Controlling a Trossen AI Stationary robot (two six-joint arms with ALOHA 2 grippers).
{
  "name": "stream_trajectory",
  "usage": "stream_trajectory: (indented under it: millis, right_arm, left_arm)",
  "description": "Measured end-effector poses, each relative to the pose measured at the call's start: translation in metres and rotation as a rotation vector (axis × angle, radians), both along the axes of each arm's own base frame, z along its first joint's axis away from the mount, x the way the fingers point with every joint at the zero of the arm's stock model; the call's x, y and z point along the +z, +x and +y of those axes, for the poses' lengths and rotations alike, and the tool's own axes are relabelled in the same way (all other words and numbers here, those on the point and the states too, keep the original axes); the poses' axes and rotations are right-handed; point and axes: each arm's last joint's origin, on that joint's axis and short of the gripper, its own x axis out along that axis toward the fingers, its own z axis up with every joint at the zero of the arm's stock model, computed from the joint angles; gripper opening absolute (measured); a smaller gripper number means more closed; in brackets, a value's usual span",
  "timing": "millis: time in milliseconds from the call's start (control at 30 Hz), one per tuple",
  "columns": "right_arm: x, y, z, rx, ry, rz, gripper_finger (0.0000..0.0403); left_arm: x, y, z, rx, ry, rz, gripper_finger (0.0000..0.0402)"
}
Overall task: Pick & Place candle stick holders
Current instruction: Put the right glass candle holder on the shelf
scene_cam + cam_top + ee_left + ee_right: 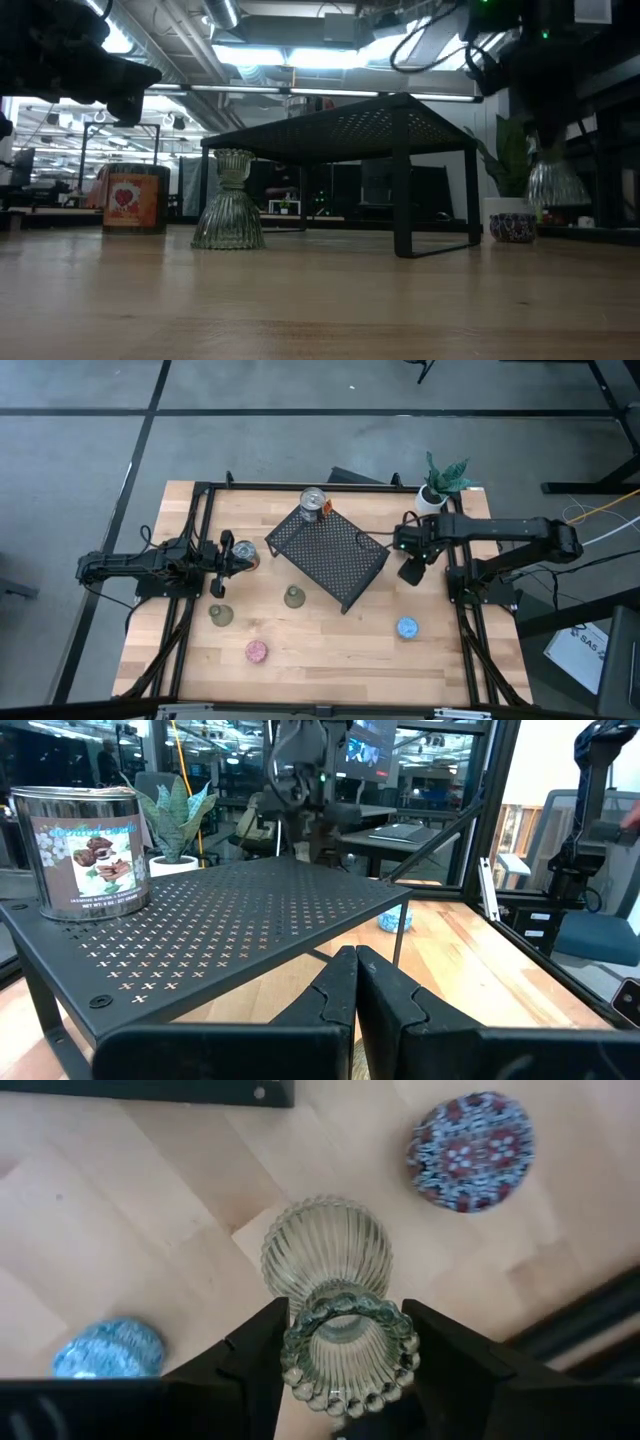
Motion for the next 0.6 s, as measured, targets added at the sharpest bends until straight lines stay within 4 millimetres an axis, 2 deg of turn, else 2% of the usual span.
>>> stream_trajectory:
  millis: [467, 600]
  right_arm:
    - [0.078, 0.001, -0.011, 0.065, -0.004, -0.035, 0.0185]
    - [0.097, 0.009, -0.014, 0.11, 0.004, -0.092, 0.0185]
  left_arm:
    - [0.0, 0.0, 0.0, 0.0, 0.0, 0.0, 0.0001]
    - [0.0, 0.0, 0.0, 0.0, 0.0, 0.0, 0.0001]
